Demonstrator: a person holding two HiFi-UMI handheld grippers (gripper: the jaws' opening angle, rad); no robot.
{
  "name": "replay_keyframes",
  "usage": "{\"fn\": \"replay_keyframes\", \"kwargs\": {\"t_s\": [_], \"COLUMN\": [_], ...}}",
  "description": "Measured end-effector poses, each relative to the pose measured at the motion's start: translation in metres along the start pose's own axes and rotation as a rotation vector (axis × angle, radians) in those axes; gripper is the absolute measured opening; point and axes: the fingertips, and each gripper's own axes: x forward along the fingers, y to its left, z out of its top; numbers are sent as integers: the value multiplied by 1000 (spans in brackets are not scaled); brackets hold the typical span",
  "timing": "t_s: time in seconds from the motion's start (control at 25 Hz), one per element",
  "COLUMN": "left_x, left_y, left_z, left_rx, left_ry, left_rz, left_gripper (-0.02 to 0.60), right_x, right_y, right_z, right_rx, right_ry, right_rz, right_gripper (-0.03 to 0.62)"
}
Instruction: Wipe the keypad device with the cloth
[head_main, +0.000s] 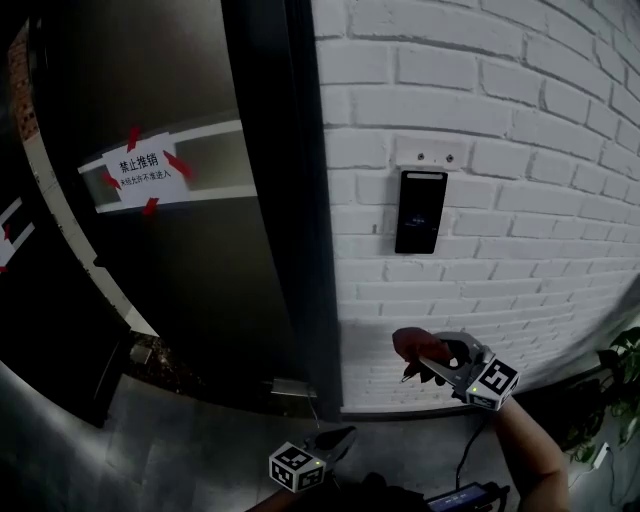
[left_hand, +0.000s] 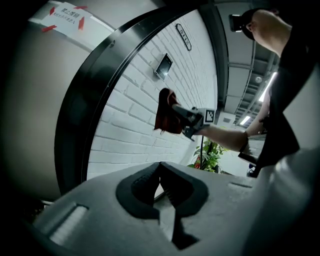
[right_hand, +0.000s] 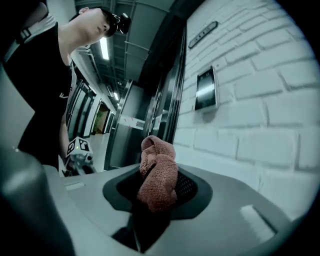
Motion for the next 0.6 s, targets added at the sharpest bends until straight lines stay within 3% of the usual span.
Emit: {"fn": "replay_keyframes", "kwargs": {"t_s": [0.12,0.32,0.44,0.6], "left_x": [-2,-7,-10,-11], "left_y": [0,12,16,20], "left_z": [-1,8,13,12], "left_rx": [-11,-19,-22,-29], "left_ry": [6,-17,-24,-22], "left_rz": [-27,-19,-17,-18], "left_gripper": [5,5,5,5], "right_x": [6,29,47,66], "right_y": [-38,-99,-120,-126], "right_z": [91,210,246,257], "right_rx": [-209,-647,-801,-977], "right_ry": [-48,-12,22,58], "right_rz": [-127,-428,-567,-628], "right_gripper": [123,123,121,118]}}
